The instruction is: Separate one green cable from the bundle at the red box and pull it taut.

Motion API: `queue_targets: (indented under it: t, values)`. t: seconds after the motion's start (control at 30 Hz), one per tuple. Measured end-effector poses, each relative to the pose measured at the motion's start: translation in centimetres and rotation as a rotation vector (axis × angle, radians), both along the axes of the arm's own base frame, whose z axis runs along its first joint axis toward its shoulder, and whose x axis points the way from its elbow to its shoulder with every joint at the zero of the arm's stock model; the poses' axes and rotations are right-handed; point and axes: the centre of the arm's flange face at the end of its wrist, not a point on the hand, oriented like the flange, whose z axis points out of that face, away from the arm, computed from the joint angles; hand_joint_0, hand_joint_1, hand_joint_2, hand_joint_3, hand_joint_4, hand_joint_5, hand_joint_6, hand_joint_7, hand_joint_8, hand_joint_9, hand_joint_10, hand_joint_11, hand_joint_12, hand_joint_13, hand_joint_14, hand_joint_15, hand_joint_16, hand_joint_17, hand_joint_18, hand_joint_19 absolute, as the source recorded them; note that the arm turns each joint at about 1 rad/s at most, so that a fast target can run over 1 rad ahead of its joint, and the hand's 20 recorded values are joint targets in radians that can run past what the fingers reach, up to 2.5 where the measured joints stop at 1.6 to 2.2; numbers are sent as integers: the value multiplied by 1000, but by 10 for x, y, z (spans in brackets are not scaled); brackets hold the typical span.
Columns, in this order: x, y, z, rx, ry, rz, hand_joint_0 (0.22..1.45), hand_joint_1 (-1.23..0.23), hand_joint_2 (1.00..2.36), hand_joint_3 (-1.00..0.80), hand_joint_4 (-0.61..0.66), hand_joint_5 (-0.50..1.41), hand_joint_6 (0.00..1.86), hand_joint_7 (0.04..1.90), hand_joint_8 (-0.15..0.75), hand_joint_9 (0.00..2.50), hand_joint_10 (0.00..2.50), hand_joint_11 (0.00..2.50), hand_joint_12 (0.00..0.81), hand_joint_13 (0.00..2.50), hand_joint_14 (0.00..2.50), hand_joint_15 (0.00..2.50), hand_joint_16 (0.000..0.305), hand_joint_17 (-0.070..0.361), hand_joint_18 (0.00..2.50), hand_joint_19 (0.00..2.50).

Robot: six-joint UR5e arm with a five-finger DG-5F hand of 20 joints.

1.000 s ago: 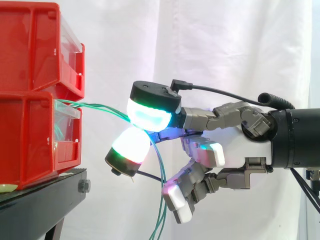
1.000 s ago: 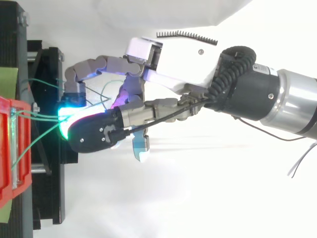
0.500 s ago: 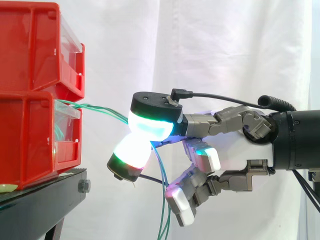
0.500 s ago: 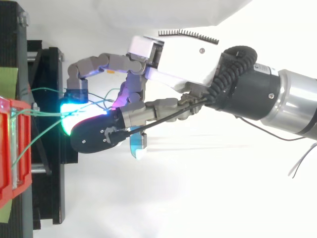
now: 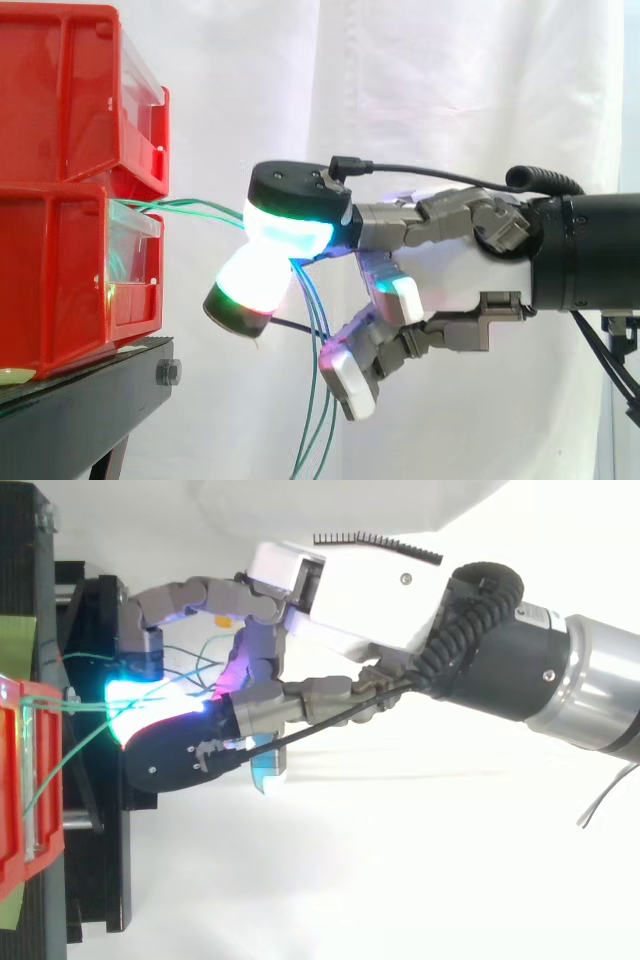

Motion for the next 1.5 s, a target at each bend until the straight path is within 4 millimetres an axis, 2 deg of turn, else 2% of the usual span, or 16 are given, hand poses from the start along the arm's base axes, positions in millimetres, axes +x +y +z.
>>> queue_targets:
  t: [0.17, 0.27, 0.3, 0.33, 0.4, 0.43, 0.47, 0.6, 0.9, 1.2, 1.23, 1.3, 1.33, 1.4, 1.43, 1.5]
  values:
    - [2, 0, 6, -16, 1, -1, 363, -71, 1000, -500, 121, 145, 505, 1286, 257, 1823, 0, 0, 513, 1345, 12, 510, 90, 203, 1281, 453]
    - [2, 0, 7, -19, 2, -1, 385, 9, 1000, -500, 95, 144, 504, 1282, 214, 1802, 0, 0, 483, 1275, 12, 507, 80, 179, 1119, 535]
    - [2, 0, 7, -20, 2, -2, 434, -23, 1000, -500, 67, 147, 503, 1309, 165, 1838, 0, 0, 449, 1256, 13, 533, 67, 151, 1004, 598]
    - [2, 0, 7, -21, 2, -2, 445, -34, 1000, -500, 65, 147, 503, 1311, 162, 1847, 0, 0, 442, 1255, 15, 538, 65, 146, 988, 604]
    - [2, 0, 7, -23, 3, -2, 540, -210, 1000, -500, 49, 148, 503, 1295, 111, 1879, 0, 0, 432, 1251, 15, 539, 56, 125, 932, 618]
    - [2, 0, 8, -24, 3, -2, 566, -262, 1000, -500, 39, 148, 503, 1291, 102, 1891, 0, 2, 428, 1249, 14, 536, 53, 118, 914, 630]
    - [2, 0, 8, -25, 3, -3, 635, -382, 1000, -500, 41, 149, 503, 1275, 101, 1920, 0, 52, 420, 1246, 16, 548, 47, 105, 911, 635]
    - [2, 0, 8, -27, 3, -3, 724, -521, 1000, -500, 38, 151, 504, 1272, 95, 1936, 4, 104, 428, 1258, 15, 560, 44, 100, 948, 641]
    - [2, 0, 7, -28, 4, -6, 778, -629, 1004, -451, 31, 151, 504, 1284, 122, 1949, 7, 156, 433, 1262, 16, 594, 44, 100, 937, 682]
    - [2, -1, 7, -36, 7, -15, 786, -655, 1008, -412, 19, 150, 504, 1298, 152, 1934, 7, 170, 437, 1258, 14, 602, 44, 100, 930, 713]
    - [2, -1, 7, -40, 8, -16, 774, -643, 1006, -436, 16, 150, 504, 1299, 153, 1931, 6, 161, 435, 1260, 14, 598, 45, 101, 943, 697]
    - [2, -1, 7, -48, 10, -17, 602, -383, 1000, -500, 77, 145, 503, 1338, 175, 1872, 3, 97, 427, 1255, 16, 589, 51, 116, 941, 697]
    - [2, -1, 7, -55, 11, -17, 559, -320, 1000, -500, 94, 145, 503, 1340, 182, 1875, 3, 88, 432, 1254, 16, 587, 54, 121, 953, 688]
    - [2, -1, 7, -68, 12, -18, 401, -131, 1000, -500, 163, 144, 504, 1330, 225, 1891, 0, 0, 493, 1310, 14, 506, 75, 168, 1101, 560]
    - [2, -1, 7, -76, 13, -19, 364, -72, 1000, -500, 167, 144, 504, 1324, 240, 1876, 0, 0, 508, 1317, 13, 484, 82, 185, 1097, 415]
    - [2, -1, 8, -86, 14, -19, 340, 17, 1000, -500, 182, 142, 504, 1315, 251, 1842, 0, 0, 519, 1309, 12, 461, 87, 195, 1081, 348]
